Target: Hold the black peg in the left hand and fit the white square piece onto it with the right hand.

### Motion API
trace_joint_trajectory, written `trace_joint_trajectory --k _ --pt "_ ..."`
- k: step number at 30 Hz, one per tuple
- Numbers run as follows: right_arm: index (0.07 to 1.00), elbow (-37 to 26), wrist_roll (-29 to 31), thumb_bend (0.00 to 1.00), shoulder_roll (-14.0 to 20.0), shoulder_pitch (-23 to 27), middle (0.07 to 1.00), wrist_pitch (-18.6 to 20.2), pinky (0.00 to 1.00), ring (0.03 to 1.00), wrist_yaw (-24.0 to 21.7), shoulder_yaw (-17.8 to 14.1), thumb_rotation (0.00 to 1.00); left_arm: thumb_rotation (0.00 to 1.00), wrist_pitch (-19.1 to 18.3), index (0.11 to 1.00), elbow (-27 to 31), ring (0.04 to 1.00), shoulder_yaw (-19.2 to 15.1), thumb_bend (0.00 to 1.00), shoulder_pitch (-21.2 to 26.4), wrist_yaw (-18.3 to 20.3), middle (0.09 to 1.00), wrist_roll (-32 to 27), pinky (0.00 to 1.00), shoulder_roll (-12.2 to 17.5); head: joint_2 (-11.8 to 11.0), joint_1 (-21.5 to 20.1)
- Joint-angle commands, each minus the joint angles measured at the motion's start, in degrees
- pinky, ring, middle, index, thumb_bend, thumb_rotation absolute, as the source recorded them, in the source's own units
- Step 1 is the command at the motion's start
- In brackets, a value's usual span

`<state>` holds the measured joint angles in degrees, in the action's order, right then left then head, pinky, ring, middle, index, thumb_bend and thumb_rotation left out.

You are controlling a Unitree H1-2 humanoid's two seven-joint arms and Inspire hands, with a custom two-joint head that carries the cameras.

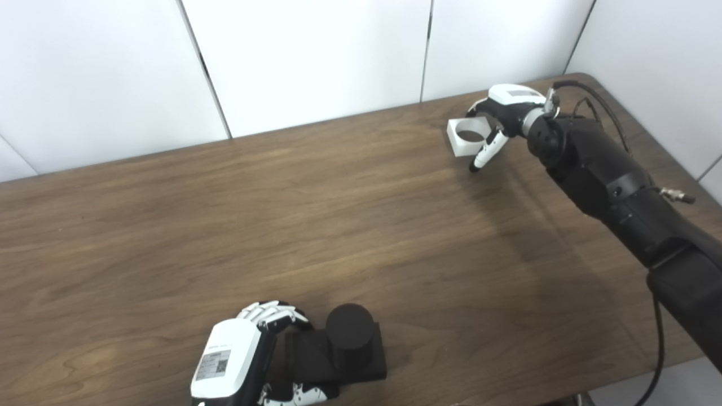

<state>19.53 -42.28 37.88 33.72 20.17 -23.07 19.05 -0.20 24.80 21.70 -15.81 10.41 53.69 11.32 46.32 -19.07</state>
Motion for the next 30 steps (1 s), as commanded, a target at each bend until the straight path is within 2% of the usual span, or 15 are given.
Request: trace_joint_trajectory --k 1,7,10,12,13,14,16,22,30 --pt "0.803 -1.29 -1.02 0.78 1.09 2.89 0.913 -0.24 0.85 0.952 0.67 -0.34 0.28 0.05 -0.31 0.482 0.71 0.795 0.00 0.52 -1.10 1.02 0.727 0.27 0.84 0.39 0.17 -0.07" --pt "0.773 -1.36 -0.66 0.78 0.89 2.74 0.912 -0.10 0.84 0.956 0.68 -0.42 0.26 0.05 -0.17 0.482 0.57 0.795 -0.15 0.52 -0.99 0.91 0.727 0.02 0.84 0.50 0.31 -0.09" --pt "0.727 -1.49 -0.78 0.77 1.01 2.57 0.901 -0.57 0.83 0.950 0.89 -0.29 0.26 0.05 -0.26 0.482 0.61 0.796 -0.20 0.52 -0.92 1.08 0.728 0.09 0.84 0.55 0.29 -0.07" --pt "0.674 -1.48 -0.44 0.77 0.84 2.32 0.891 -0.67 0.84 0.943 1.48 -0.71 0.22 0.05 -0.35 0.482 0.67 0.797 -0.22 0.52 -0.92 1.24 0.729 0.15 0.84 0.55 0.29 -0.10" --pt "0.586 -1.44 -0.17 0.65 0.71 2.18 0.885 -0.75 0.84 0.941 1.88 -0.99 0.18 0.05 -0.37 0.482 0.65 0.797 -0.23 0.52 -0.91 1.29 0.729 0.15 0.84 0.57 0.29 -0.21" --pt "0.539 -1.40 0.01 0.59 0.63 2.10 0.877 -0.81 0.84 0.938 2.14 -1.16 0.16 0.05 -0.38 0.482 0.63 0.798 -0.24 0.52 -0.91 1.32 0.730 0.14 0.85 0.58 0.29 -0.21" --pt "0.496 -1.22 0.34 0.53 0.67 1.87 0.844 -1.64 0.81 0.918 2.83 -1.35 0.14 0.05 -0.37 0.482 0.72 0.798 -0.24 0.52 -0.91 1.34 0.729 0.16 0.85 0.55 0.31 -0.21" --pt "0.485 -0.71 0.79 0.52 1.21 1.45 0.799 -3.96 0.81 0.880 3.78 -1.34 0.13 0.05 -0.26 0.482 0.67 0.797 -0.27 0.52 -0.86 1.17 0.727 0.01 0.84 0.34 0.30 -0.05" --pt "0.486 -1.03 1.04 0.52 1.44 1.03 0.791 -4.59 0.79 0.877 3.17 -1.37 0.13 0.05 -0.41 0.482 -0.02 0.799 -0.14 0.52 -0.31 1.17 0.730 0.39 0.84 -0.01 0.01 0.21"
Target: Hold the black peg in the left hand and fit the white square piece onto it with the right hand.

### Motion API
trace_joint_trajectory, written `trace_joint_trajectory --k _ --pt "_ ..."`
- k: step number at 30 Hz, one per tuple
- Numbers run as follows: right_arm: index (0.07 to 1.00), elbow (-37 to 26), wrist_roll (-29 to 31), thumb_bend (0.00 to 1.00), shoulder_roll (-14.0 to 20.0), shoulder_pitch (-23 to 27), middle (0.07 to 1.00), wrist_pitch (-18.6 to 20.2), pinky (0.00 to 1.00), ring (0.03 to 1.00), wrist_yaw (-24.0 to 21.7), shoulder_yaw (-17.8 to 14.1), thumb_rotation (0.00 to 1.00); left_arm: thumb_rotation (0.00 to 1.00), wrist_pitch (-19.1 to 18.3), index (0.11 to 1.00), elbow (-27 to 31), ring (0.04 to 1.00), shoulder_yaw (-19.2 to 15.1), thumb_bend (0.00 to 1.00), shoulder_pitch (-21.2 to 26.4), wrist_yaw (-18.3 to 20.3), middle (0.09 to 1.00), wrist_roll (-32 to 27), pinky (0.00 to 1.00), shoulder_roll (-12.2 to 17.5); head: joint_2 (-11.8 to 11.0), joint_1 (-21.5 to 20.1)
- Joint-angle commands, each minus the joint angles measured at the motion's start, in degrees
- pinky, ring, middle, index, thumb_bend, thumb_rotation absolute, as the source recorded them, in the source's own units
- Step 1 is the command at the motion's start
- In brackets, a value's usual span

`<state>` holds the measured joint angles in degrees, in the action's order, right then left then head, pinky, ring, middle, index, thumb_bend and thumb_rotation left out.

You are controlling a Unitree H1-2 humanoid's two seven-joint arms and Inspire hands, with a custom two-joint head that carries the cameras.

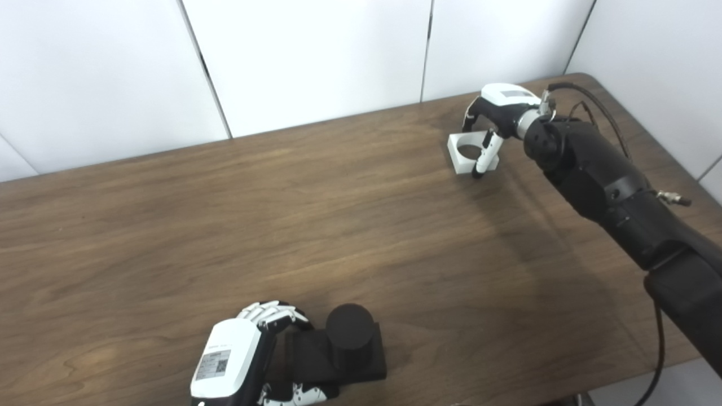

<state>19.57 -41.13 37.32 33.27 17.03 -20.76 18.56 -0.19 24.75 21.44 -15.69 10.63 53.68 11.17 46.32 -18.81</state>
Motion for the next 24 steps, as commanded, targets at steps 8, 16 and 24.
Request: trace_joint_trajectory --k 8,16,24 --pt "0.486 -19.47 -0.39 0.52 5.11 -0.75 0.794 0.24 0.81 0.881 -8.26 -0.75 0.13 0.05 -0.55 0.482 -1.12 0.801 0.70 0.52 0.34 0.77 0.732 1.30 0.84 -0.93 -0.04 1.76" --pt "0.486 -43.24 0.73 0.52 7.04 -2.66 0.784 3.02 0.83 0.889 -20.69 -2.63 0.13 0.05 -0.81 0.482 -1.82 0.800 1.26 0.52 1.04 0.62 0.733 2.29 0.84 -1.75 0.77 3.59" --pt "0.485 -63.60 2.89 0.52 3.25 -1.16 0.779 8.64 0.82 0.893 -33.58 -1.54 0.13 0.05 -1.52 0.482 -1.68 0.805 1.59 0.52 1.29 1.21 0.738 2.15 0.84 -2.03 1.46 4.44"
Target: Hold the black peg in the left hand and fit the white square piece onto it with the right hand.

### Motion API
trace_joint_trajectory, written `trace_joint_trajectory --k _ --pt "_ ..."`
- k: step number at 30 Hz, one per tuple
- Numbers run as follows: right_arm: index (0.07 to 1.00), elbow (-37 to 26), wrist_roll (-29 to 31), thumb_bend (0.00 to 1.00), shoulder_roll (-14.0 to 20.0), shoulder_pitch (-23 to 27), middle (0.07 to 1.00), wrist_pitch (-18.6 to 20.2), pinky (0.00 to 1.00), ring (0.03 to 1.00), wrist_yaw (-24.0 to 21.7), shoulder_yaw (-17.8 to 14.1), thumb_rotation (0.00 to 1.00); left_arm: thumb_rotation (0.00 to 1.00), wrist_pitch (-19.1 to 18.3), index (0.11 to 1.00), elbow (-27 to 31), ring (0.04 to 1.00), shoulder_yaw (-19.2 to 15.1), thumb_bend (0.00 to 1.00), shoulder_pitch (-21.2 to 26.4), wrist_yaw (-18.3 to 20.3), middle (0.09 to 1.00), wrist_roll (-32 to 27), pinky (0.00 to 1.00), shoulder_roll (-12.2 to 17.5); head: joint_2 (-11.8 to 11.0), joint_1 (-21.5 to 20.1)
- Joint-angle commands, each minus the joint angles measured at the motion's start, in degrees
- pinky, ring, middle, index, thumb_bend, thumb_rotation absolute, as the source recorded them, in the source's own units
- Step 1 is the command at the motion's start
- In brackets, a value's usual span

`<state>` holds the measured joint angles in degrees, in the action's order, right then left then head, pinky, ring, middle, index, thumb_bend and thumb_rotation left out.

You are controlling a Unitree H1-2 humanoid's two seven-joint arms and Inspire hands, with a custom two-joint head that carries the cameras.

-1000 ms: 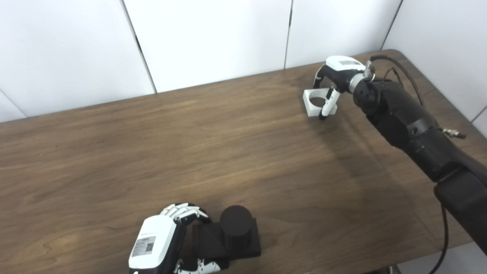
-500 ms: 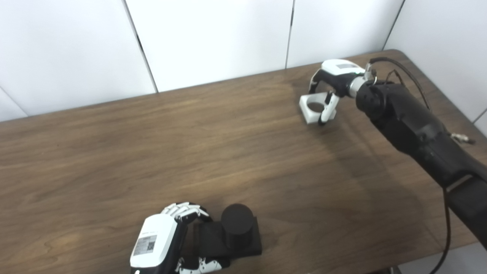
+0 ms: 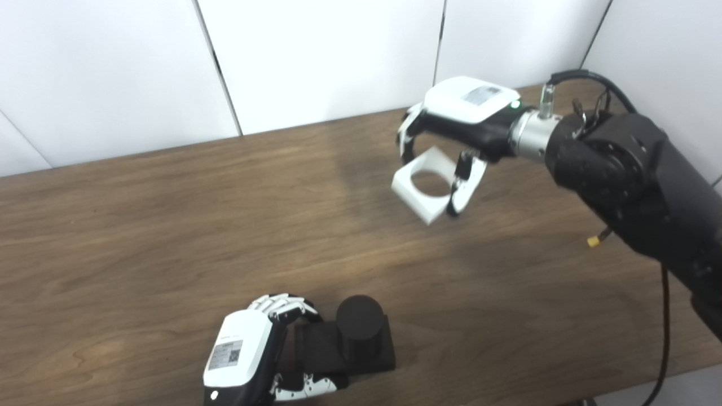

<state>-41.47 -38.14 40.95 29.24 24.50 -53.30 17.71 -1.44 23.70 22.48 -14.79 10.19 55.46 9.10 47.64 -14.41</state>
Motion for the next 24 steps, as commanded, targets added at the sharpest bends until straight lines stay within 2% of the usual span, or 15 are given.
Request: trace_joint_trajectory --k 1,7,13,19,24 --pt "0.485 -4.64 -0.25 0.52 -1.62 2.90 0.777 1.70 0.83 0.893 -2.47 -0.46 0.13 0.05 -0.38 0.482 -0.53 0.804 0.62 0.52 0.42 1.70 0.738 0.44 0.84 0.04 0.22 0.05" --pt "0.483 -12.30 -2.12 0.52 -8.64 2.47 0.757 2.29 0.82 0.870 -9.48 1.50 0.13 0.05 -1.12 0.482 -0.14 0.804 0.83 0.52 0.52 2.26 0.740 0.86 0.83 -0.05 0.47 0.26" --pt "0.481 -12.96 -5.47 0.52 -14.70 1.23 0.748 -0.66 0.80 0.869 -13.95 3.08 0.13 0.05 -1.34 0.482 0.24 0.807 0.79 0.52 0.57 2.96 0.741 0.52 0.83 -0.17 0.53 0.25" --pt "0.481 -12.96 -8.07 0.52 -17.68 -1.43 0.758 -3.42 0.85 0.896 -15.42 3.53 0.13 0.05 -1.23 0.482 0.66 0.807 0.78 0.52 0.47 3.32 0.741 0.58 0.82 -0.20 0.67 0.37" --pt "0.482 -12.92 -9.37 0.52 -19.10 -2.31 0.768 -4.17 0.85 0.898 -15.58 4.51 0.13 0.05 -1.24 0.482 0.82 0.804 0.90 0.52 0.41 3.43 0.740 0.81 0.82 -0.30 0.82 0.46"
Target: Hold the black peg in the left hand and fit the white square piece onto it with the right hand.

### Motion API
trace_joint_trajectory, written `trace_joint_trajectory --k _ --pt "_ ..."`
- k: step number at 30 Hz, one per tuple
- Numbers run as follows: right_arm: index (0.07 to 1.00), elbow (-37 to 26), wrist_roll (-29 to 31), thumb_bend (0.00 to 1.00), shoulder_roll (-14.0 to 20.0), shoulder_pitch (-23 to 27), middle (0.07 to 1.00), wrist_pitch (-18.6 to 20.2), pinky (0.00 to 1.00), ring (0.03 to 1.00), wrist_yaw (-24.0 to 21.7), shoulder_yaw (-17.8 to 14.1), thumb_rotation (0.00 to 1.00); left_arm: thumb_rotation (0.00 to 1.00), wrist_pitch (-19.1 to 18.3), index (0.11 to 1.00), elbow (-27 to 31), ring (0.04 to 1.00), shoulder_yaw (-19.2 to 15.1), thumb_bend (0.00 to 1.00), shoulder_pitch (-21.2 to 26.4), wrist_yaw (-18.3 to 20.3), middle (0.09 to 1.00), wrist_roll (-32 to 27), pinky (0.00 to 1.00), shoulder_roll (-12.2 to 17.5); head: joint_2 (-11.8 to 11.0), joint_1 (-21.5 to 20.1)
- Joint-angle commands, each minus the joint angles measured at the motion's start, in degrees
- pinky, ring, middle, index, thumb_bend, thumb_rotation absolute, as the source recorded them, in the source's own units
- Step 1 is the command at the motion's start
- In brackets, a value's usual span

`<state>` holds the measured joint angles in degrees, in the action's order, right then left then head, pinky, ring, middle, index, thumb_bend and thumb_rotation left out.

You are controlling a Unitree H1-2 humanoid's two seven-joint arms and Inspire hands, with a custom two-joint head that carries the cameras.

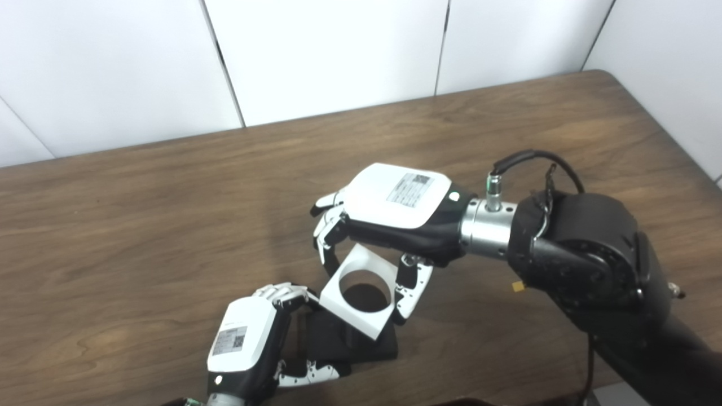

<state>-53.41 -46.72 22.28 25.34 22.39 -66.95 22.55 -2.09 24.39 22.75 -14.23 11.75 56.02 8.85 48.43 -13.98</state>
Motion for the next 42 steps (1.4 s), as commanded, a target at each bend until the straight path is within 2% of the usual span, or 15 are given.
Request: trace_joint_trajectory --k 1,12,28,33,42 --pt "0.482 -0.97 -0.82 0.52 -0.62 1.47 0.769 -2.16 0.85 0.896 -1.90 -0.33 0.13 0.05 -0.61 0.482 0.15 0.803 0.68 0.52 -0.16 1.86 0.740 0.31 0.82 -0.06 0.09 -0.04" --pt "0.482 -0.18 -1.68 0.52 -0.76 1.30 0.772 -2.35 0.85 0.901 -1.94 1.21 0.13 0.05 -0.60 0.482 0.37 0.803 0.90 0.52 -0.12 1.88 0.739 0.57 0.82 -0.31 0.26 0.13" --pt "0.482 2.01 -0.48 0.52 0.59 0.41 0.766 -3.94 0.82 0.896 -0.15 1.14 0.13 0.05 -0.78 0.482 0.80 0.804 0.93 0.52 -0.21 2.04 0.740 0.63 0.82 -0.44 0.45 0.15" --pt "0.482 2.44 -0.75 0.52 0.30 -0.32 0.760 -5.43 0.82 0.890 0.65 1.31 0.13 0.05 -0.98 0.482 0.98 0.806 0.99 0.52 -0.13 2.39 0.740 0.73 0.83 -0.40 0.65 0.03" --pt "0.482 2.77 -0.27 0.52 -0.10 -0.76 0.769 -5.77 0.83 0.897 0.52 1.20 0.13 0.05 -1.19 0.482 1.30 0.802 1.32 0.52 -0.07 2.41 0.736 1.20 0.84 -0.58 0.99 0.10"
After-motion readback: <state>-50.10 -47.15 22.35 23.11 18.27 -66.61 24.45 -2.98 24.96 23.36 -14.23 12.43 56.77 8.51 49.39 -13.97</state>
